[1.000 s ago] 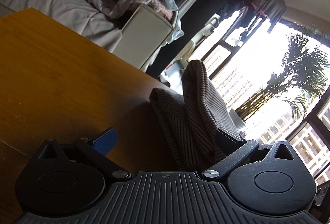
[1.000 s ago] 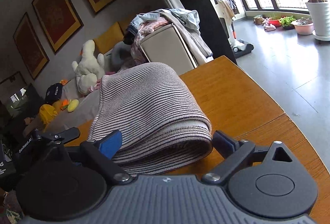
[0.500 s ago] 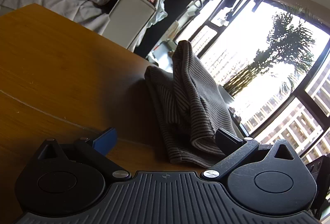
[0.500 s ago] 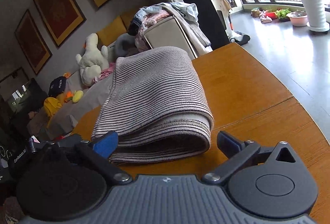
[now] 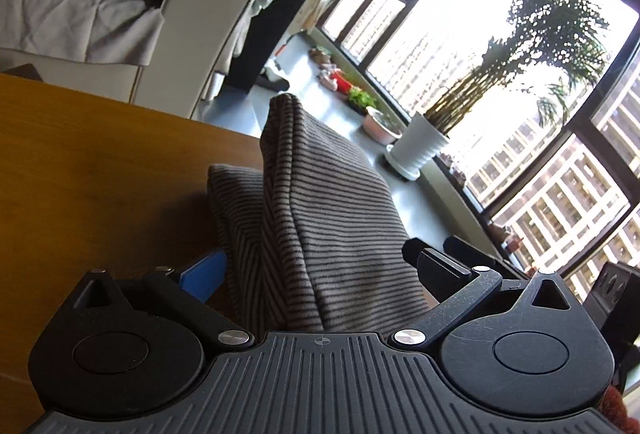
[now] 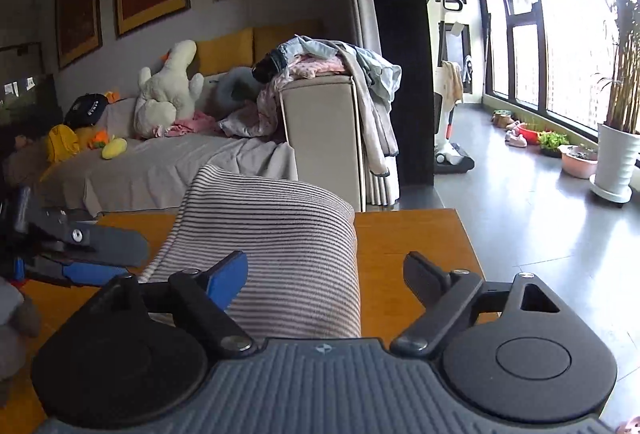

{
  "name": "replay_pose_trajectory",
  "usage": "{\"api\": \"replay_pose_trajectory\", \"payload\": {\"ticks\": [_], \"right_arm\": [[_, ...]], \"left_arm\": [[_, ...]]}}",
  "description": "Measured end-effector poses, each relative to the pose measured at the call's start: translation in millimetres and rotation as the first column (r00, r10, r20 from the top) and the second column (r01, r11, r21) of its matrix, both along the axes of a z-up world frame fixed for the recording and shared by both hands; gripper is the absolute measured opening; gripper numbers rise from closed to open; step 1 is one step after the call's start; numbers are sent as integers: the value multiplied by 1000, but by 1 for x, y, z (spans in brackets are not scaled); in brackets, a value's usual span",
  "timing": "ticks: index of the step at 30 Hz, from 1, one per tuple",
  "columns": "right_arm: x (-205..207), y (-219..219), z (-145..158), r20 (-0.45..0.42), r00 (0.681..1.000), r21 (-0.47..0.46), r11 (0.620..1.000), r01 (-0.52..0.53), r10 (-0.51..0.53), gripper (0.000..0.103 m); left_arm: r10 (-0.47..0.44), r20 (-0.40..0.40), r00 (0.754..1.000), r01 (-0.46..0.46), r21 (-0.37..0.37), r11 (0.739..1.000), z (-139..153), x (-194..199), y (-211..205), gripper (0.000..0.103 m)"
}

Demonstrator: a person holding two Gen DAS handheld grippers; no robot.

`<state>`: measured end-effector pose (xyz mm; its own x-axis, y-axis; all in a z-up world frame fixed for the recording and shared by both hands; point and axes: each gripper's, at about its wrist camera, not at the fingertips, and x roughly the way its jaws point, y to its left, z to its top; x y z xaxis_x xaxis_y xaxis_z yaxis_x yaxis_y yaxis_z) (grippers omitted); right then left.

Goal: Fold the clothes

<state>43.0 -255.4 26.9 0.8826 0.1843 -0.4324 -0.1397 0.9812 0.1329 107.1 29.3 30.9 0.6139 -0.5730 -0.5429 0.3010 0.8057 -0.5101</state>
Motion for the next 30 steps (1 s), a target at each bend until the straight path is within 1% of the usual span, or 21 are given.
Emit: {"api": "replay_pose_trajectory", "payload": {"ticks": [2,3,4,5,7,9,10,11,13,15,18,20,22,24,25,27,28,29,30], "right_arm": [[17,-2,-11,-28,1000,7,1000,15,-15,91],[26,-3,-16,-41,999,11,1000,23,-22,91],[30,-8,-23,-56,998,55,998,25,-21,92],[31,-15,-30,-74,997,125,992,18,-9,94],[33,-25,-39,-115,993,235,972,6,22,94],[33,-25,-44,-136,988,286,958,-29,71,84],[31,-23,-46,-144,984,310,949,-56,105,72],[29,-21,-48,-150,982,323,944,-63,117,70],[18,-17,-48,-151,980,325,943,-72,127,69],[5,-14,-49,-153,975,330,939,-101,158,68],[-30,-6,-46,-166,961,321,934,-157,219,68],[-60,-2,-41,-182,949,313,930,-194,259,68],[-92,2,-37,-198,933,299,925,-233,299,68],[-128,5,-32,-209,926,289,925,-249,314,68],[-140,6,-29,-213,926,282,927,-246,311,69],[-156,10,-17,-192,938,227,943,-243,288,74],[-163,12,-11,-180,944,198,950,-241,277,78],[-171,13,-5,-168,949,170,956,-238,266,83],[-175,14,4,-143,957,146,962,-232,253,85]], "left_arm": [[13,-12,1000,-12,62,998,-12,11,-16,103],[20,-20,1000,-19,85,996,-17,15,-22,103],[27,-30,999,-24,95,995,-22,17,-23,103],[28,-40,999,-24,104,994,-27,17,-23,103],[29,-23,999,-26,121,992,-31,11,-24,102],[8,-17,1000,-6,133,991,-30,5,-26,97],[-3,-20,1000,6,130,991,-30,2,-27,86],[-8,-22,1000,10,129,992,-28,-2,-27,84],[-5,-13,1000,6,141,990,-26,-13,-25,81],[-8,-15,1000,10,142,990,-26,-32,-18,81],[-25,-23,999,28,137,990,-26,-67,-5,81],[-76,-29,997,80,138,987,-25,-99,6,81],[-147,-39,988,151,128,980,-25,-132,17,81],[-192,-35,981,195,111,974,-23,-159,30,81],[-197,-19,980,198,107,974,-20,-171,36,81],[-159,51,986,153,111,982,-8,-188,48,83],[-127,89,988,118,109,987,0,-194,53,86],[-100,122,987,87,101,991,8,-198,58,91],[-82,148,986,70,90,994,17,-201,62,93]]}}
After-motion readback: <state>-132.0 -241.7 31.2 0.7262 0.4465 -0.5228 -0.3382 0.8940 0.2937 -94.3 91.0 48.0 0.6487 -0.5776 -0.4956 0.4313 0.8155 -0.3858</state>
